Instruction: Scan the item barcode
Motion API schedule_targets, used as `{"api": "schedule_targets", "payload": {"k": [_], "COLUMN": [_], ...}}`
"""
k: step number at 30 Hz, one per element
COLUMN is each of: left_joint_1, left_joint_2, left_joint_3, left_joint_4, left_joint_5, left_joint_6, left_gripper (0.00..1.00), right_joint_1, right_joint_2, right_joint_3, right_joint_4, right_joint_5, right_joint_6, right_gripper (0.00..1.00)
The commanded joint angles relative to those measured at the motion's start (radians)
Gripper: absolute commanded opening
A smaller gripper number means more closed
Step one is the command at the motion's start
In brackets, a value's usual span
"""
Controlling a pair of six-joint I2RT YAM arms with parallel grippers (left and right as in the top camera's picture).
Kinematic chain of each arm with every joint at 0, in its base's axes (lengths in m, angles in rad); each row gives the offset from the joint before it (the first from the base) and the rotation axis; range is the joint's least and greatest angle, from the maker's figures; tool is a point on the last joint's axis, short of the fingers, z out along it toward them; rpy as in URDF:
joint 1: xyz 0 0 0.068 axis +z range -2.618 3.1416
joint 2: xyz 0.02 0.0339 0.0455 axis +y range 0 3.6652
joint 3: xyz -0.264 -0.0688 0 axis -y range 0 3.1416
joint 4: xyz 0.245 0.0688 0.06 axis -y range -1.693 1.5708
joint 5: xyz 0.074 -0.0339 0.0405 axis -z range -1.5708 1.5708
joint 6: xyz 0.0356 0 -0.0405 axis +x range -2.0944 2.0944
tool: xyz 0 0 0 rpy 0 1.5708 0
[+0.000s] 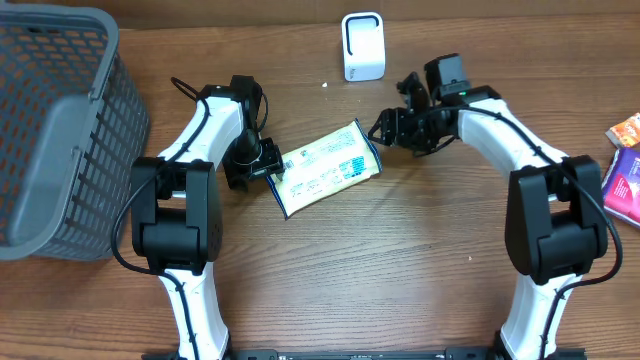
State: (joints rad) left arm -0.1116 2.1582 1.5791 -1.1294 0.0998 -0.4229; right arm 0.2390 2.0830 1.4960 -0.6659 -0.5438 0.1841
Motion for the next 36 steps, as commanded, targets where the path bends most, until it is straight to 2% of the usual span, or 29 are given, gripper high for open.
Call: {"api": "schedule_targets", "payload": {"k": [1, 5, 10, 11, 13, 22, 25, 31, 33, 35, 36], "left_joint_1": [-0.001, -0.001, -0.001, -0.001, -0.001, -0.001, -0.001, 0.0, 0.0, 0.0, 0.0], "left_joint_2": [0.013, 0.013, 0.013, 0.013, 0.013, 0.013, 0.013, 0.013, 0.013, 0.013, 0.013], "left_joint_3": [0.002, 0.002, 0.002, 0.002, 0.002, 0.002, 0.016, 0.137, 0.216, 0.248, 0.256], "left_joint_4": [-0.002, -0.001, -0.003, -0.003, -0.003, 0.009, 0.006, -0.076, -0.112, -0.119, -0.118], "left_joint_5": [-0.047, -0.047, -0.048, -0.048, -0.048, -0.058, -0.058, -0.059, -0.059, -0.058, -0.059], "left_joint_6": [0.01, 0.004, 0.004, 0.004, 0.004, 0.014, 0.067, 0.079, 0.069, 0.05, 0.04], "left_gripper": [0.69, 0.7, 0.7, 0.7, 0.7, 0.67, 0.66, 0.67, 0.7, 0.79, 0.88], "right_joint_1": [0.034, 0.058, 0.058, 0.056, 0.048, -0.034, -0.05, -0.052, -0.052, -0.048, -0.042], "right_joint_2": [0.041, 0.107, 0.128, 0.128, 0.127, 0.066, 0.021, -0.031, -0.029, -0.029, -0.029], "right_joint_3": [-0.003, -0.003, -0.003, -0.003, 0.001, 0.058, 0.058, 0.058, 0.058, 0.057, 0.057], "right_joint_4": [0.017, 0.017, -0.005, -0.015, -0.037, -0.228, -0.294, -0.356, -0.301, -0.239, -0.203], "right_joint_5": [-0.008, -0.007, 0.04, 0.057, 0.071, 0.135, 0.175, 0.228, 0.149, 0.044, -0.006], "right_joint_6": [0.038, 0.082, 0.082, 0.083, 0.087, 0.109, 0.109, 0.127, 0.093, 0.019, -0.016], "right_gripper": [0.71, 0.61, 0.3, 0.16, 0.04, 0.04, 0.04, 0.04, 0.22, 0.41, 0.62]}}
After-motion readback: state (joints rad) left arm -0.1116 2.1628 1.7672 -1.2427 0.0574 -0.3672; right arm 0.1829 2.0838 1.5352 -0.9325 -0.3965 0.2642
